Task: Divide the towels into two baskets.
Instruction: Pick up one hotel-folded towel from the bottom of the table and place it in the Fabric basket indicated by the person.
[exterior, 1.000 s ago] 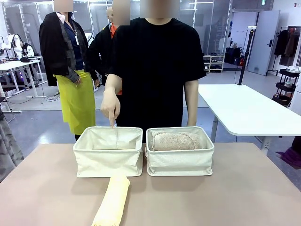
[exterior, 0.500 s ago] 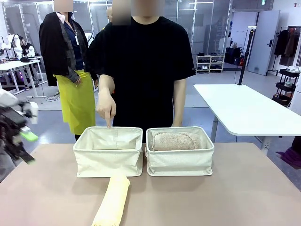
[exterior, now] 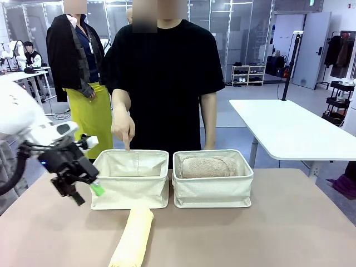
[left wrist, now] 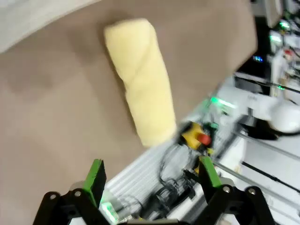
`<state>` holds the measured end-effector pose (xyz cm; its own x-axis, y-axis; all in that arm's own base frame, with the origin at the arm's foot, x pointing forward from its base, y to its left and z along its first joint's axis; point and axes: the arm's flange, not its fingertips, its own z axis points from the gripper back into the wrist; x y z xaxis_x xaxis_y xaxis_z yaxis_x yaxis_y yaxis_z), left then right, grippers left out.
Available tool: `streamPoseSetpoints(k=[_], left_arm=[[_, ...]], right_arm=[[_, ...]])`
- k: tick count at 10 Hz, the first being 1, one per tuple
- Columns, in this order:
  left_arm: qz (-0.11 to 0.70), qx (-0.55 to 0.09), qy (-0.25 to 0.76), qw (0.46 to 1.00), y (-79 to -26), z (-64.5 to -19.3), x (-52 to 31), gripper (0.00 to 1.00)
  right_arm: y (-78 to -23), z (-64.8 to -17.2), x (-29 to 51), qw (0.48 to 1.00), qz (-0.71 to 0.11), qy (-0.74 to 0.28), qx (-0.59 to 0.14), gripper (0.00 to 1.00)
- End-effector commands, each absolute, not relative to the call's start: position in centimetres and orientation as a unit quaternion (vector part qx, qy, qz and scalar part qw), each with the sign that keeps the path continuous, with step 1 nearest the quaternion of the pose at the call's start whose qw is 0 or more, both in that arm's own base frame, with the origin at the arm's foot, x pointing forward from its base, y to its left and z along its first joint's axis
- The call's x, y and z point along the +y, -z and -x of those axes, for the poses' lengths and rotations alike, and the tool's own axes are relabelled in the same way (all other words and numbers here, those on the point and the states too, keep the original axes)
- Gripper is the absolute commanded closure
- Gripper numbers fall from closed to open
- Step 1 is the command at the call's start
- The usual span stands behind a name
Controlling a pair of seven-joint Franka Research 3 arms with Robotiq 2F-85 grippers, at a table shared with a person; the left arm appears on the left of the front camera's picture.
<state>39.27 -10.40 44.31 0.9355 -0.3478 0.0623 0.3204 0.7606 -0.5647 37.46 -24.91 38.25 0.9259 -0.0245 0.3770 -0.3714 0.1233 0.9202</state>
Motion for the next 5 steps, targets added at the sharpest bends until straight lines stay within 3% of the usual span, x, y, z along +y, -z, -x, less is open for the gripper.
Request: streamPoseSetpoints(k=[1, 3, 5], left_arm=[[0.207, 0.025, 0.168, 0.964, -42.7, -39.1, -13.8, 0.00], [0.256, 0.015, 0.182, 0.949, -44.0, -39.1, -12.9, 0.00], [0.256, 0.015, 0.182, 0.949, -44.0, -39.1, -12.9, 0.00]], right_arm=[[-38.5, -37.2, -24.7, 0.733, -0.651, -0.119, -0.156, 0.00], [-38.5, -37.2, -24.7, 0.733, -0.651, -0.119, -0.156, 0.00], [-38.5, -37.2, -24.7, 0.733, -0.651, -0.119, -0.156, 0.00]])
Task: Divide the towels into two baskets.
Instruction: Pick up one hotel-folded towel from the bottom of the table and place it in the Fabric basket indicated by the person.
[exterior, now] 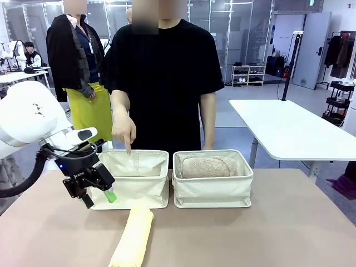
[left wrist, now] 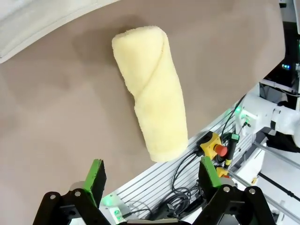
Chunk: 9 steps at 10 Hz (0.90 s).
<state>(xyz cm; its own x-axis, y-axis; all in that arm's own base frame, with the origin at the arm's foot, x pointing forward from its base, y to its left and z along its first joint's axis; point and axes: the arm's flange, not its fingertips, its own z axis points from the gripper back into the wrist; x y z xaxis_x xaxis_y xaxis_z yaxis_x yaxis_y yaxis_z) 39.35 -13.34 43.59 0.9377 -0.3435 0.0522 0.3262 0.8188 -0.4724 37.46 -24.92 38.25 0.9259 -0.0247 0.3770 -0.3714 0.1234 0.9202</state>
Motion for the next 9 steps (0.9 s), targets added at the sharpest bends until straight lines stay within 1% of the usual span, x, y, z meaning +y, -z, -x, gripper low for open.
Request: streamPoseSetpoints(k=[1, 3, 4, 5, 7, 9], left_arm=[[0.256, 0.015, 0.182, 0.949, -44.0, -39.1, -12.9, 0.00], [0.248, 0.015, 0.172, 0.953, -43.7, -39.5, -12.8, 0.00], [0.214, 0.011, 0.149, 0.965, -43.8, -38.7, -15.7, 0.00], [0.206, 0.005, 0.133, 0.970, -43.9, -38.1, -17.8, 0.00], [0.172, 0.003, 0.108, 0.979, -42.4, -37.5, -20.5, 0.00], [0.115, -0.004, 0.062, 0.991, -39.9, -37.7, -22.5, 0.00]], right_arm=[[-38.5, -37.2, -24.7, 0.733, -0.651, -0.119, -0.156, 0.00], [-38.5, -37.2, -24.7, 0.733, -0.651, -0.119, -0.156, 0.00], [-38.5, -37.2, -24.7, 0.733, -0.651, -0.119, -0.156, 0.00], [-38.5, -37.2, -24.7, 0.733, -0.651, -0.119, -0.156, 0.00], [-38.5, -37.2, -24.7, 0.733, -0.651, -0.119, -0.156, 0.00], [-38.5, -37.2, -24.7, 0.733, -0.651, -0.119, -0.156, 0.00]])
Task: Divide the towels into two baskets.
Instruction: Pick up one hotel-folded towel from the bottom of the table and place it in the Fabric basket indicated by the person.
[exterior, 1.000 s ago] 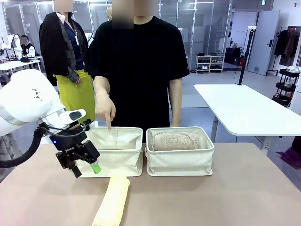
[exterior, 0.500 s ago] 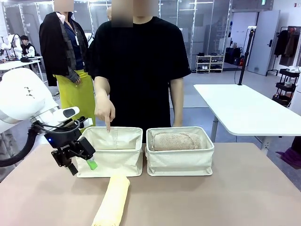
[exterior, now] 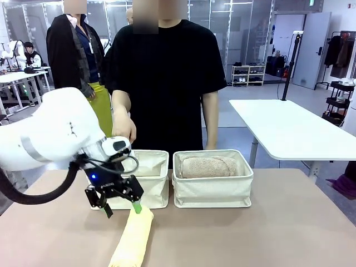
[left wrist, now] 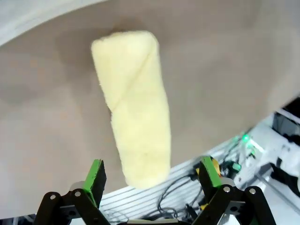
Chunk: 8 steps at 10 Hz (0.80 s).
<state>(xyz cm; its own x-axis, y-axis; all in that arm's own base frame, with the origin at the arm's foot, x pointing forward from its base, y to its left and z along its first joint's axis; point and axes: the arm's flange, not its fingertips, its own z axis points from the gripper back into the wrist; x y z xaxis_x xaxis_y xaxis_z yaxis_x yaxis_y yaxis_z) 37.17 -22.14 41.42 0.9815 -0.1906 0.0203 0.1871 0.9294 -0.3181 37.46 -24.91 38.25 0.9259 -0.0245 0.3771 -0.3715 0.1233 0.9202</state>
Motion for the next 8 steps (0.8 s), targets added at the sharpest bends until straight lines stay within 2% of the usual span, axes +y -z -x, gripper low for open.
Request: streamPoseSetpoints(k=[1, 5, 8], left_arm=[[0.108, -0.009, 0.053, 0.993, -38.9, -37.8, -23.3, 0.00], [0.065, -0.038, 0.017, 0.997, -35.4, -37.2, -25.8, 0.00], [0.048, -0.031, 0.013, 0.998, -33.7, -37.1, -27.1, 0.00]], right_arm=[[-38.5, -37.2, -24.7, 0.733, -0.651, -0.119, -0.156, 0.00], [-38.5, -37.2, -24.7, 0.733, -0.651, -0.119, -0.156, 0.00], [-38.5, -37.2, -24.7, 0.733, -0.651, -0.119, -0.156, 0.00]])
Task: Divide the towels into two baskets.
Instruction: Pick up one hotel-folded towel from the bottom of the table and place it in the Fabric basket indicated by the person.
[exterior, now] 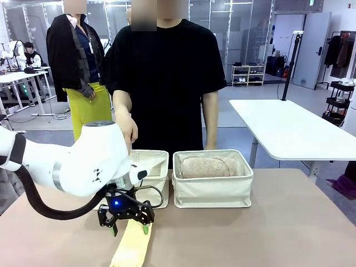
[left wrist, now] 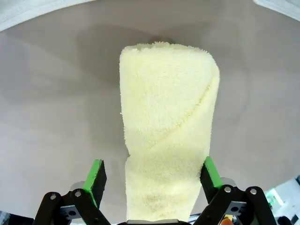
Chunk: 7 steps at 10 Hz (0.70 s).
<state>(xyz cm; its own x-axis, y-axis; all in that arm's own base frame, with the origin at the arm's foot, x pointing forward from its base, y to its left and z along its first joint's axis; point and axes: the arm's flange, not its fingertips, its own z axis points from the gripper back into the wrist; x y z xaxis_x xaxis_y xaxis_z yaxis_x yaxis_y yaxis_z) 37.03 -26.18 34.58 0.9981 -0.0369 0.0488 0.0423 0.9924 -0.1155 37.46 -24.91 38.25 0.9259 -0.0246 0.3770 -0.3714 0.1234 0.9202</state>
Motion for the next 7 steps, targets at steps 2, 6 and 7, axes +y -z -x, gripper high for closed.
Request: streamPoseSetpoints(k=[2, 6, 7], left_arm=[[0.040, -0.026, 0.006, 0.999, -32.5, -37.3, -27.4, 0.00], [0.037, -0.026, 0.026, 0.999, -31.2, -36.9, -29.1, 0.00], [0.033, -0.030, 0.027, 0.999, -31.2, -36.8, -29.3, 0.00]], right_arm=[[-38.5, -37.2, -24.7, 0.733, -0.651, -0.119, -0.156, 0.00], [-38.5, -37.2, -24.7, 0.733, -0.651, -0.119, -0.156, 0.00], [-38.5, -37.2, -24.7, 0.733, -0.651, -0.119, -0.156, 0.00]])
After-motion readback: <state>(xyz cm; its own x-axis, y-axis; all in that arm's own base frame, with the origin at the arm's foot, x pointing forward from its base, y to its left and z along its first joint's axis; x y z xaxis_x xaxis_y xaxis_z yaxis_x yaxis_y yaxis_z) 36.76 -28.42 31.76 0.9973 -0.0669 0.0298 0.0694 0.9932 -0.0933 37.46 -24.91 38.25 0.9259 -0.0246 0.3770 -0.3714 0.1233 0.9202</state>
